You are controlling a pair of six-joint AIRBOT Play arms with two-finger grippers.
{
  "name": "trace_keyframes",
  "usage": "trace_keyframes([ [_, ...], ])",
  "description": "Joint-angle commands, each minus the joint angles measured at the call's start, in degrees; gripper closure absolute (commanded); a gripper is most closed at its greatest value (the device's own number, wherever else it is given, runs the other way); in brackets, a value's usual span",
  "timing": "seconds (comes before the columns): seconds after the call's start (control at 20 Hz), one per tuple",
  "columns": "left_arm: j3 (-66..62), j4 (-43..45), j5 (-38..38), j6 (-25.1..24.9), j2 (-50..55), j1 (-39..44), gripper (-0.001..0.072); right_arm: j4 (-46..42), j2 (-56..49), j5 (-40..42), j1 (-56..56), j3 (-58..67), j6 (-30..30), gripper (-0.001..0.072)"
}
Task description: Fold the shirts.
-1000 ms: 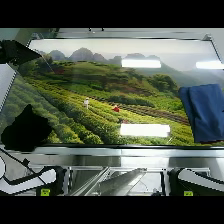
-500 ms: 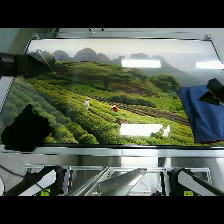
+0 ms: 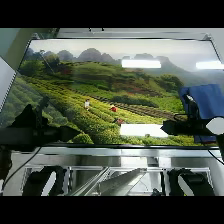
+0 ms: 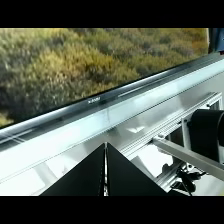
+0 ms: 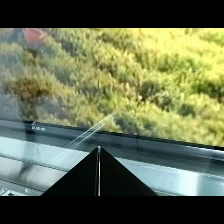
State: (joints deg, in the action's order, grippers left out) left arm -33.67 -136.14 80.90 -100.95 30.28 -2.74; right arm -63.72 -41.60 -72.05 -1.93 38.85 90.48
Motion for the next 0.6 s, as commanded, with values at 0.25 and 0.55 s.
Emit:
trace_keyframes([
  [0.25,7.87,-0.42,-3.48,3.5,-7.91,0.68,0.0691,2.08,1.68,3.69,-1.92,-3.78,-2.21,0.0695],
  [0.55,7.87,-0.44,-3.28,4.72,-11.76,0.68,0.0691,2.08,1.6,3.69,-1.92,-3.78,-2.21,0.0694],
])
